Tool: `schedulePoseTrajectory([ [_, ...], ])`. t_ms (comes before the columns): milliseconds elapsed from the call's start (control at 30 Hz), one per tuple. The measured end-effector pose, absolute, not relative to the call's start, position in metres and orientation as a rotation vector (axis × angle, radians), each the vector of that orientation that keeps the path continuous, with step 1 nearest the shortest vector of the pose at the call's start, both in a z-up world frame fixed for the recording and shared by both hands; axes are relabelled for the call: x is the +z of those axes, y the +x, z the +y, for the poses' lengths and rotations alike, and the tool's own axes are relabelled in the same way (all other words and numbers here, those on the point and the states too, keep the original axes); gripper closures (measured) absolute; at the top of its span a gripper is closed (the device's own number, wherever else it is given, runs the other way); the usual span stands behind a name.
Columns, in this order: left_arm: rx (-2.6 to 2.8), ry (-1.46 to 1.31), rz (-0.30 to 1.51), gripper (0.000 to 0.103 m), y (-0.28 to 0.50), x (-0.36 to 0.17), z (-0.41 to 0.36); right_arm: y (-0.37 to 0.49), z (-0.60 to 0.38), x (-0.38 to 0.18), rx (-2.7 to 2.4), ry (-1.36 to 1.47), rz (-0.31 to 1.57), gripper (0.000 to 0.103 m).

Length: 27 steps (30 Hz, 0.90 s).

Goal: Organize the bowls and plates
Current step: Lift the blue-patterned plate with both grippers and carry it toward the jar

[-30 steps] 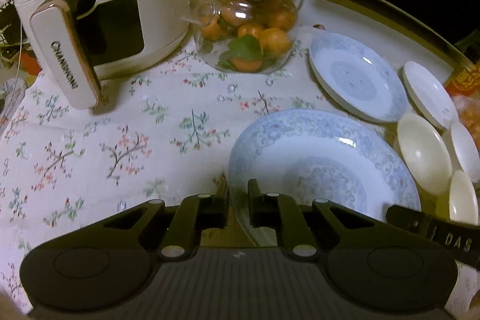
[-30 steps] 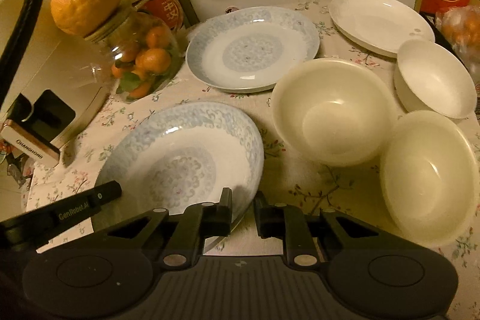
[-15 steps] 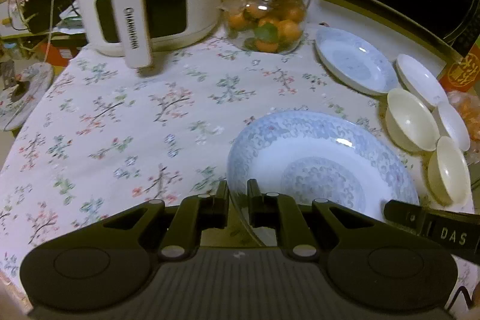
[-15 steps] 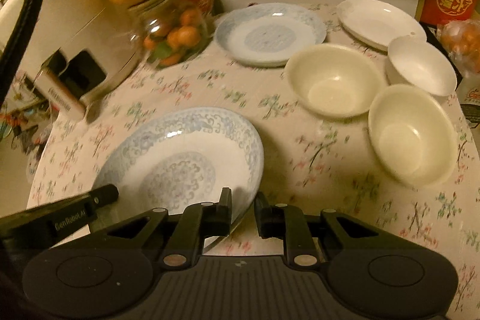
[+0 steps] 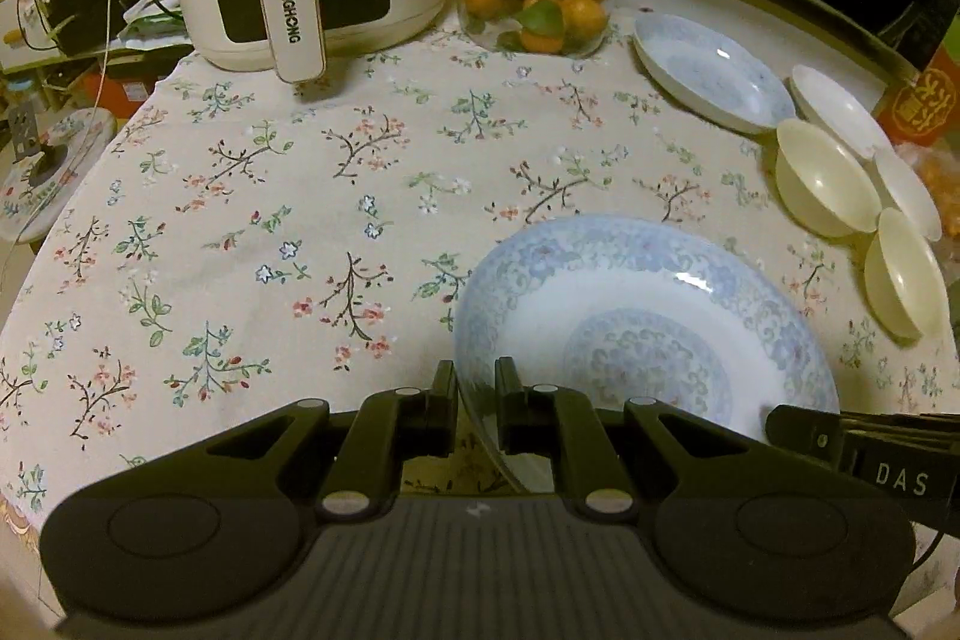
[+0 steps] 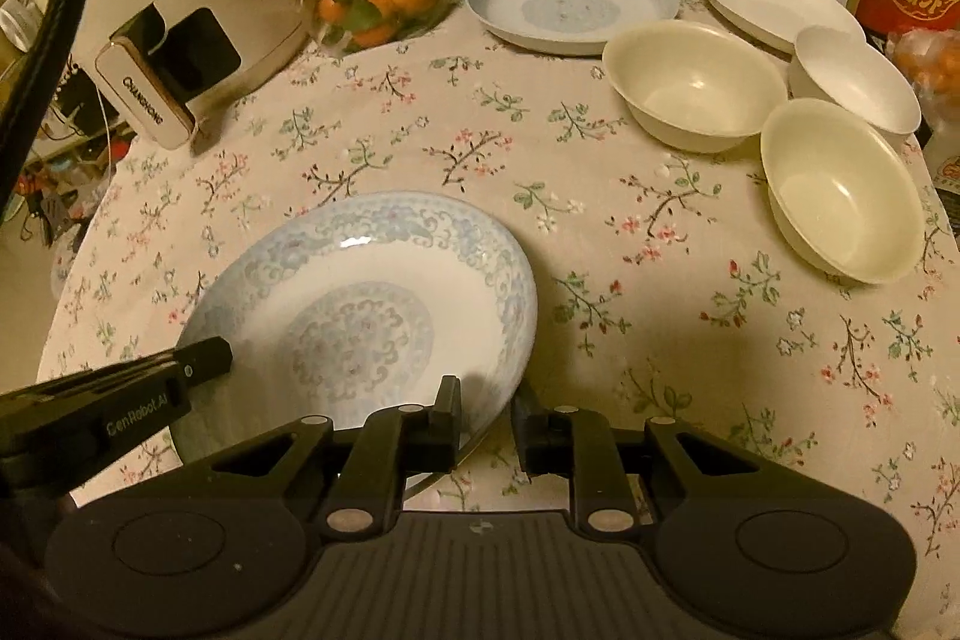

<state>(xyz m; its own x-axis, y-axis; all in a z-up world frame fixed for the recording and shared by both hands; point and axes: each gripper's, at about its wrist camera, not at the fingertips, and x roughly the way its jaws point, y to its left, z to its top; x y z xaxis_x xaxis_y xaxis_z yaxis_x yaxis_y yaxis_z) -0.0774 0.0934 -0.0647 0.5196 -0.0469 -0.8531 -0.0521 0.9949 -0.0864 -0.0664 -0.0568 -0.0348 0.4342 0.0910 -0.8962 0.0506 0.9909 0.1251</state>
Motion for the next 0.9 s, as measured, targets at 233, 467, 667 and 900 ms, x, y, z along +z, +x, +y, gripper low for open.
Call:
schedulePoseTrajectory([
  [233, 0.013, -0.047, 1.06, 0.088, -0.079, -0.075, 0.086, -0.068, -0.048, -0.053, 0.016, 0.094, 1.196, 0.083],
  [467, 0.02, -0.066, 1.067, 0.088, -0.079, -0.075, 0.089, -0.069, -0.048, -0.054, 0.012, 0.084, 1.196, 0.082],
  [667, 0.022, -0.067, 1.07, 0.088, -0.077, -0.075, 0.089, -0.068, -0.049, -0.054, 0.005, 0.071, 1.199, 0.082],
  [900, 0.032, -0.061, 1.07, 0.088, -0.076, -0.074, 0.087, -0.068, -0.046, -0.054, -0.005, 0.065, 1.2, 0.082],
])
